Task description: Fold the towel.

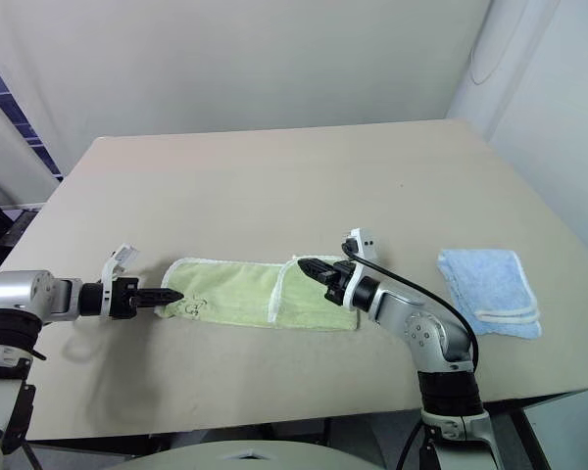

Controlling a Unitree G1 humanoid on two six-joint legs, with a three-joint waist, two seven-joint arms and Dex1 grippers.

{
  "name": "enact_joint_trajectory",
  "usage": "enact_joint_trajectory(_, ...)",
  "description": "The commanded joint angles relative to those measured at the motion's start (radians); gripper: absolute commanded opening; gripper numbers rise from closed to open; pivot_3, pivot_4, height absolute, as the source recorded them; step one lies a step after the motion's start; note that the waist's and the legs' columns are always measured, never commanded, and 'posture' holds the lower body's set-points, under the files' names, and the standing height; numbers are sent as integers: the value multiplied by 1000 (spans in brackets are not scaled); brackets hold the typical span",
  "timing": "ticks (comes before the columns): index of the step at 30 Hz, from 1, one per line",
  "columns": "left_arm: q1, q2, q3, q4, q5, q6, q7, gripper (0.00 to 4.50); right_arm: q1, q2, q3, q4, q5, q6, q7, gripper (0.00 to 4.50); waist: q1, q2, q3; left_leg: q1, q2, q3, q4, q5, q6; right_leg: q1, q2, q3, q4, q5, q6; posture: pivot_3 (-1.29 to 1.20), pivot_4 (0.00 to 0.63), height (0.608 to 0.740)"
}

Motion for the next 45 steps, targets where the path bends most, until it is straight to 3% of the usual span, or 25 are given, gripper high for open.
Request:
enact_joint_trajectory(1,28,-44,-27,-42,19,-18,31,76,-12,10,-2,-10,-3,-26,10,0,1,0,0,0,0,0,0,0,0,0,0,0,0,0,0,0,0,740)
enact_joint_trajectory(2,32,-50,-26,-52,24,-28,38,76,-11,11,-1,-8,-6,-29,11,0,2,1,0,0,-1,0,0,0,0,0,-1,0,0,0,0,0,0,740)
enact_joint_trajectory(5,36,-70,-16,-64,30,-34,56,710,-7,14,1,-6,-14,-37,14,0,10,2,-1,0,-4,0,0,1,2,1,-5,-1,0,0,-1,0,0,740)
enact_joint_trajectory(14,-1,-102,37,-97,3,-8,67,3571,-2,12,-5,-9,-12,-40,21,0,19,3,0,13,-10,0,-1,3,5,12,-12,-2,-2,-1,-3,0,0,740)
enact_joint_trajectory(19,-4,-85,12,-92,29,-8,74,3571,-5,11,-4,-6,-14,-40,24,0,15,3,0,13,-9,-1,-1,3,6,11,-12,-4,-2,0,-3,0,0,740)
enact_joint_trajectory(24,12,-80,9,-50,51,-48,78,4476,-7,17,2,1,-17,-41,26,0,16,3,0,13,-9,-1,-1,3,6,11,-12,-4,-2,0,-2,0,0,740)
enact_joint_trajectory(40,-149,-67,0,478,209,-397,113,4476,-15,24,31,22,-20,-38,67,0,-15,7,-1,19,-8,-8,-8,3,6,12,-8,-9,-1,4,-1,0,0,740)
enact_joint_trajectory(45,-211,-66,35,594,231,-524,157,4476,-18,21,34,19,-22,-43,74,0,-20,3,4,37,-8,-11,-21,2,5,21,-8,-13,-3,5,-2,0,0,740)
